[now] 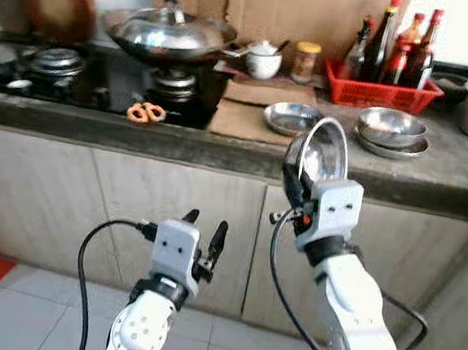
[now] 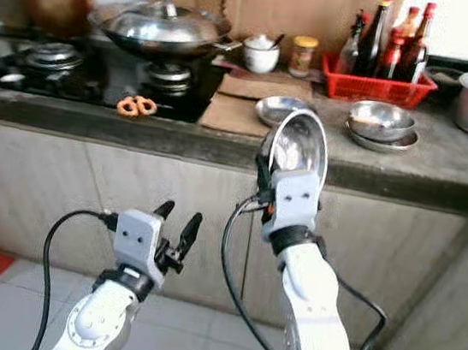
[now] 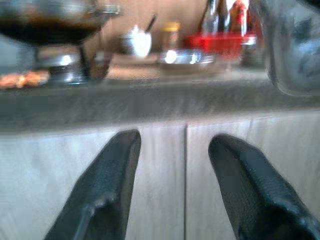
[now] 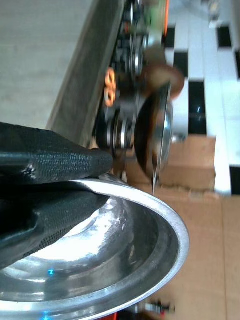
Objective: Kitchen organization
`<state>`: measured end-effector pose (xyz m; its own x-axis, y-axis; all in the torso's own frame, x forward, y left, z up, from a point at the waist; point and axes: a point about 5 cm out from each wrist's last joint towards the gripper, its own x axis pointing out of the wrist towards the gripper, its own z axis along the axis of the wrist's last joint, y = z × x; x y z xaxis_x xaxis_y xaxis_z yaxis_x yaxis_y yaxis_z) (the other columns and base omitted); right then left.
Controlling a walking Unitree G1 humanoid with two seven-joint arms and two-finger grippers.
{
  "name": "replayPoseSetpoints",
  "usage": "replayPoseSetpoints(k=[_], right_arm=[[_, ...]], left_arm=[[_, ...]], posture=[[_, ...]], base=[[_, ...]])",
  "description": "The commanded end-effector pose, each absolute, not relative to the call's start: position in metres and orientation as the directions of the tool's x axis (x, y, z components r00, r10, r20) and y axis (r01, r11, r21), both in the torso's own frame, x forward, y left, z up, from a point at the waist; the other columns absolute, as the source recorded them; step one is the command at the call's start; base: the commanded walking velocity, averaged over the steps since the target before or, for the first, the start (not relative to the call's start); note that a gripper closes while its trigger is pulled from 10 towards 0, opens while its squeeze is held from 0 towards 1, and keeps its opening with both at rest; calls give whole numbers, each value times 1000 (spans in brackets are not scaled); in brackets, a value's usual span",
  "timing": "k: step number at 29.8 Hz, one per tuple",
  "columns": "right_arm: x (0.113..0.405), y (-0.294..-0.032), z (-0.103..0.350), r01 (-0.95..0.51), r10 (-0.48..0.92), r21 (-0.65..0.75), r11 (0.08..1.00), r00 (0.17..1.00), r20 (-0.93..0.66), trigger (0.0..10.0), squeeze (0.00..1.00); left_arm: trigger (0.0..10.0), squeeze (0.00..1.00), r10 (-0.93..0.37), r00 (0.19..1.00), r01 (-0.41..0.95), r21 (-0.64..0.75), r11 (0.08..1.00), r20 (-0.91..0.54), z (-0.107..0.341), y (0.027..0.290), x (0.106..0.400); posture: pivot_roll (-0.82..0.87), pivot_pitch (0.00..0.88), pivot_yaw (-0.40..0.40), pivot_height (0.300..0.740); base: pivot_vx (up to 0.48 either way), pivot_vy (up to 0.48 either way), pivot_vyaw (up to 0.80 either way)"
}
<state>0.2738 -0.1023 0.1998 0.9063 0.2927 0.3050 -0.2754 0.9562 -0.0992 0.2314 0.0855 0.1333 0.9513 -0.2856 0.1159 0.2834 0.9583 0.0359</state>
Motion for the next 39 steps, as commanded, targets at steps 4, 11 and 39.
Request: replayPoseSetpoints(k=[4,11,39], right_arm=[[267,-113,191,-241,262,-109,964,922,285,10000,0],[260,-116,183,-242,266,-125,962,931,250,10000,0],[249,-114,170,-180,194,-87,980,961,196,10000,0]], left_arm=[[10000,0,-297,948,294,42,955,117,133,84,230],[10000,0,-324,942,322,40,946,81,125,83,225],[10000,0,-355,934,355,10,935,42,117,82,220]], posture=[[29,1,14,740],[23,0,17,740],[21,8,27,740]], base=[[-127,0,0],[0,0,-580],[0,249,-800]])
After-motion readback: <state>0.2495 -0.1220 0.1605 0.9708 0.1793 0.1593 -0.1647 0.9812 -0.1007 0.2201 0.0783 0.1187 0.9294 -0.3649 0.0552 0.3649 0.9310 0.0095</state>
